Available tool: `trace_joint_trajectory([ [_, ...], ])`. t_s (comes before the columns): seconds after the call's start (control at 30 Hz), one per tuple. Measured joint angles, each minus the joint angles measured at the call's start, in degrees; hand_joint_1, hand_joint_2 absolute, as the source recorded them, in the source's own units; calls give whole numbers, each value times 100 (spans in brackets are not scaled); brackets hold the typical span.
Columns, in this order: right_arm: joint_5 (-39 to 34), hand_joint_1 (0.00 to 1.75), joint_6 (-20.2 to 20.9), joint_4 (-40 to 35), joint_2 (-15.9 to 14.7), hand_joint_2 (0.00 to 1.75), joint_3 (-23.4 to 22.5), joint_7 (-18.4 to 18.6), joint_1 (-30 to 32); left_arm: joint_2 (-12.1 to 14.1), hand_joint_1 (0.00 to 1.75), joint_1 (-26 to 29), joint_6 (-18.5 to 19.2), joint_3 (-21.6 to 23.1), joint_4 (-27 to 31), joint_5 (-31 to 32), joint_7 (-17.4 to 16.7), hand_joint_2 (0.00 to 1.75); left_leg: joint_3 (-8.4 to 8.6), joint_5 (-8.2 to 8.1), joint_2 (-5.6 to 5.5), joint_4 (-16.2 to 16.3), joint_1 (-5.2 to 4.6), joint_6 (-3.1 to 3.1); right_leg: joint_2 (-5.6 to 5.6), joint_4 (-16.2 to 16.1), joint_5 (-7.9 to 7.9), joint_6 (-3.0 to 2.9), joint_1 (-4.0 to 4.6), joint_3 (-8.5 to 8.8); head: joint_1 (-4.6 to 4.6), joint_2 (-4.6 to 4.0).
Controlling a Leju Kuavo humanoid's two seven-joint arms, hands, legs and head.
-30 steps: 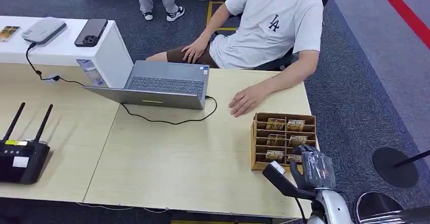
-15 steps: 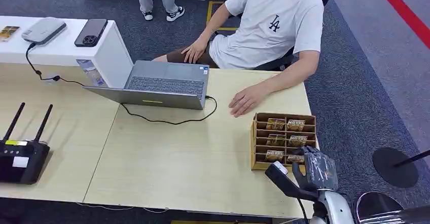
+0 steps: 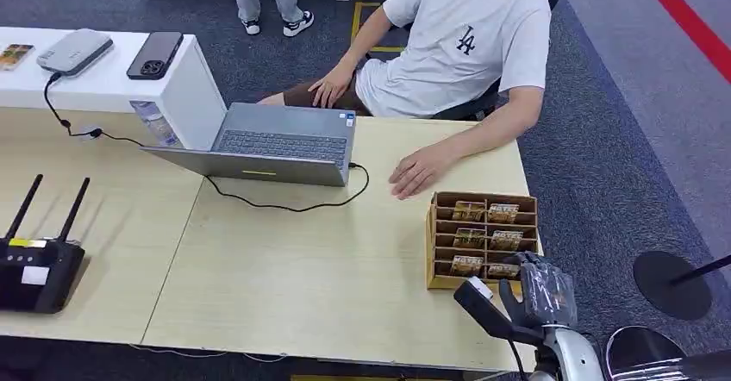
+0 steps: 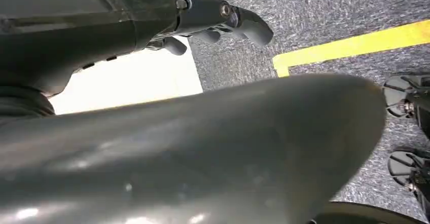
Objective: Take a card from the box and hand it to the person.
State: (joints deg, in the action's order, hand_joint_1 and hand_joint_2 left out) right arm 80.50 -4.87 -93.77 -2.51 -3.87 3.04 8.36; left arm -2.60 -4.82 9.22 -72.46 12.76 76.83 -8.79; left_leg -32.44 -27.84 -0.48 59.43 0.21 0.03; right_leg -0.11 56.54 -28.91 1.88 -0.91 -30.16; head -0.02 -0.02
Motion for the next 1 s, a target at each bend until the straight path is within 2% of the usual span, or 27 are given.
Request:
trace_joint_trajectory([
  [0.23, -22, 94, -13, 68, 0, 175, 0, -15, -3, 0, 0, 0, 0, 0, 0, -2, -28, 0, 0, 0, 0, 0, 0, 0, 0, 0, 0, 0, 0, 0, 0, 0],
  [0.37, -26, 101, -22, 79, 0, 175, 0, -17, -6, 0, 0, 0, 2, 0, 0, -2, -28, 0, 0, 0, 0, 0, 0, 0, 0, 0, 0, 0, 0, 0, 0, 0],
  [0.47, -28, 115, -24, 81, 0, 175, 0, -24, -8, 0, 0, 0, 26, 0, 0, -2, -11, 0, 0, 0, 0, 0, 0, 0, 0, 0, 0, 0, 0, 0, 0, 0],
  [0.5, -33, 148, -30, 85, 0, 175, 0, -35, -11, 0, 0, 1, 46, 0, 0, -2, 45, 0, 0, 0, 0, 0, 0, 0, 0, 0, 0, 0, 0, 0, 0, 0],
  [0.53, -42, 155, -37, 92, 0, 175, 2, -39, -15, 0, 0, 3, 61, 0, 0, -2, 83, 0, 0, 0, 0, 0, 0, 0, 0, 0, 0, 0, 0, 0, 0, 0],
  [0.7, -63, 154, -61, 144, 0, 175, 4, -55, -26, 7, 0, 5, 74, 0, 0, -2, 221, 0, -1, 0, 0, 0, 0, 0, 0, 0, 0, 0, 0, 0, 0, 0],
  [0.73, -63, 152, -70, 144, 0, 175, 4, -55, -26, 11, 0, 5, 72, 2, 0, 7, 243, 175, 0, 0, 0, 0, 0, 0, 0, 0, 0, 0, 0, 0, 0, 0],
  [1.0, -87, 154, -109, 144, 0, 175, -2, -55, -14, 15, 0, 5, 68, 68, 0, 70, 315, 175, 0, 0, 0, 0, 0, 0, 0, 0, 0, 0, 0, 0, 0, 0],
])
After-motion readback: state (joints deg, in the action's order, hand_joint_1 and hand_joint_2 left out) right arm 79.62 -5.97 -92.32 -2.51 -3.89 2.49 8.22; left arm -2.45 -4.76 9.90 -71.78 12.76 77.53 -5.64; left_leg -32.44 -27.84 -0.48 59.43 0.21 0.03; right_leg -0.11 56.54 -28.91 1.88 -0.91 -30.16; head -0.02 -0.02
